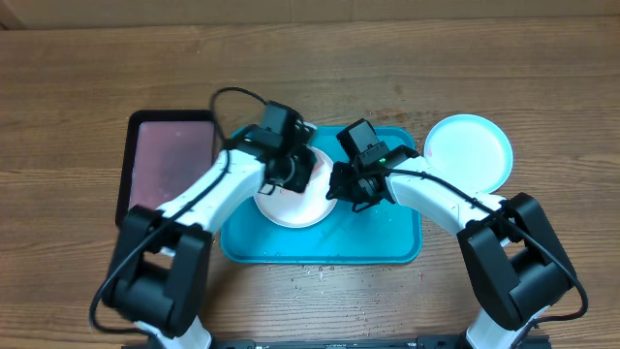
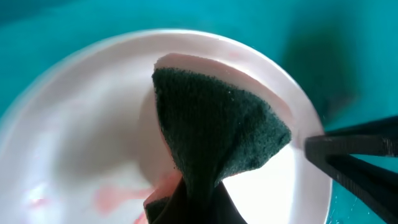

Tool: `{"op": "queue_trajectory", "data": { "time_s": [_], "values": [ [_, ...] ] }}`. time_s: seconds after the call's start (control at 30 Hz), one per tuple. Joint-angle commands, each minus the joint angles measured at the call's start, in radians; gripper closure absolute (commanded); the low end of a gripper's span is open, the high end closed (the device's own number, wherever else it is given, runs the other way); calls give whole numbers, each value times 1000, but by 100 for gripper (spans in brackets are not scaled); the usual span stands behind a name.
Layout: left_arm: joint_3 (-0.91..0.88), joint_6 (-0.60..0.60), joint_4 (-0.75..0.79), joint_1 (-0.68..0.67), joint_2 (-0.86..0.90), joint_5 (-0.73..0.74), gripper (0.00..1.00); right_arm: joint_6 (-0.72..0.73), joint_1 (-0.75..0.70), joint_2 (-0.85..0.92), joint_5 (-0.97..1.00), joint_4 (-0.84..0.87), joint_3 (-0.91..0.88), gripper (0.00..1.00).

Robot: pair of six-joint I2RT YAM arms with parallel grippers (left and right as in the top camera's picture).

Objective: Clean dirty plates on tray and stack at the side
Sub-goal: 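Scrub the white plate with the sponge held in the left gripper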

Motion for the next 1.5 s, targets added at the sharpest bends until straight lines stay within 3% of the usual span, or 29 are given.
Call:
{"op": "queue_trajectory", "data": {
  "time_s": [0.0, 0.07, 0.23, 0.3, 0.57, 0.7, 0.83, 1.17, 1.27, 1.4, 1.47],
  "values": [
    [10, 66, 22, -28, 52, 24, 96, 8, 1, 5, 3, 6, -3, 96],
    [10, 65, 20, -29, 69, -6, 96, 8, 1, 5, 3, 5, -3, 96],
    [12, -45, -73, -14, 76, -314, 96, 8, 1, 5, 3, 5, -3, 96],
    [20, -69, -123, -1, 76, -357, 96, 8, 1, 5, 3, 5, -3, 96],
    [163, -62, -326, 32, 76, -206, 96, 8, 1, 5, 3, 5, -3, 96],
    [231, -26, -294, 14, 76, -59, 96, 8, 1, 5, 3, 6, -3, 96],
    [233, -28, -216, -7, 81, -13, 96, 8, 1, 5, 3, 5, -3, 96],
    [211, -41, -220, -40, 208, -22, 96, 8, 1, 5, 3, 2, -3, 96],
    [211, -62, -279, -35, 223, -91, 96, 8, 1, 5, 3, 1, -3, 96],
    [211, -127, -360, -10, 164, -304, 96, 8, 1, 5, 3, 1, -3, 96],
    [211, -126, -368, 6, 125, -314, 96, 8, 1, 5, 3, 0, -3, 96]
  ]
}}
